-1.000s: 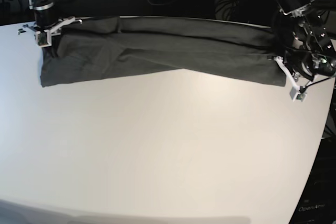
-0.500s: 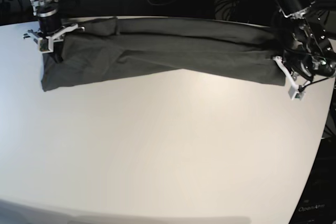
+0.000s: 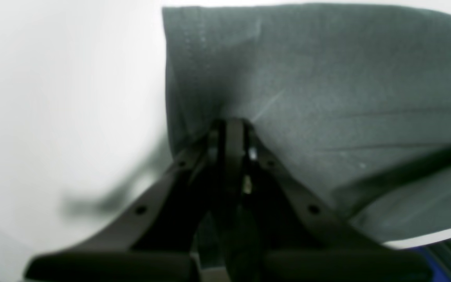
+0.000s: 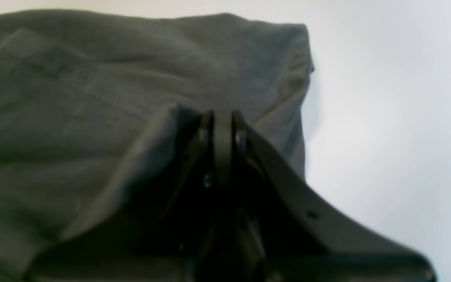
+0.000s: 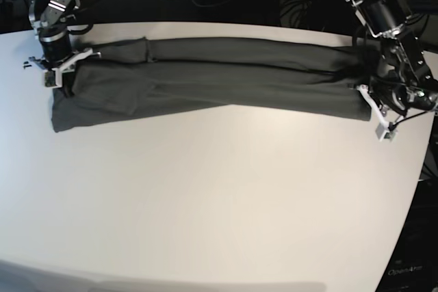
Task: Fold the T-shirt properly
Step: 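Drag the folded strip back toward the robot with both grippers, then pull the left gripper's end of the strip outward to straighten it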
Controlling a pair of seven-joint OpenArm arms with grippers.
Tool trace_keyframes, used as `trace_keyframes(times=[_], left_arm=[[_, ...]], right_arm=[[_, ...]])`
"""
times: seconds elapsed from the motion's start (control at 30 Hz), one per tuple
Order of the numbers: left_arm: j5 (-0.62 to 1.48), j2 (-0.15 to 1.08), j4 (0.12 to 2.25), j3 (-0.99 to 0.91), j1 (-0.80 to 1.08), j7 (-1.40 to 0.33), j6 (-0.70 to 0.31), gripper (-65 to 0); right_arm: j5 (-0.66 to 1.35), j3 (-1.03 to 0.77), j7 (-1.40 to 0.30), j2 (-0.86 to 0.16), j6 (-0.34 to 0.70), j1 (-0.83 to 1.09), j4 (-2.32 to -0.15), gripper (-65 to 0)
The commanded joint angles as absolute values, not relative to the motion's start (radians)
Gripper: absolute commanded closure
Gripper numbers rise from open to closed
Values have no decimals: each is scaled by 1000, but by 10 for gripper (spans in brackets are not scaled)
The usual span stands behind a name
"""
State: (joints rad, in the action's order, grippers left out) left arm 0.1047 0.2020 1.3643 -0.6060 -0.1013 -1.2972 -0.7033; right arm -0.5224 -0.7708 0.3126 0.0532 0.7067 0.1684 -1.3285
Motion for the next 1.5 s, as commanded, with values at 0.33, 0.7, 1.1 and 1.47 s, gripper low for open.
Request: trace_keyframes(times=[0.33,0.7,1.1,1.47], left_arm=[[70,179,1337,-552,-116,-1296,-698,-17],[68,119,1337,-547,-176,-1294,-698,-17],[70,99,1176,-466,-232,-1167,-698,-17],[68,104,1006,-315,-325,-1070,-698,-17]], right_arm=[[-542,-776,166,-70,698,35,-1175,-3],[-542,-776,122,-179,698,-70,-1030,-3],[-542,-780,122,-268,698,-130,-871,-3],[-542,-785,122,-278,698,-136,-866,-3]])
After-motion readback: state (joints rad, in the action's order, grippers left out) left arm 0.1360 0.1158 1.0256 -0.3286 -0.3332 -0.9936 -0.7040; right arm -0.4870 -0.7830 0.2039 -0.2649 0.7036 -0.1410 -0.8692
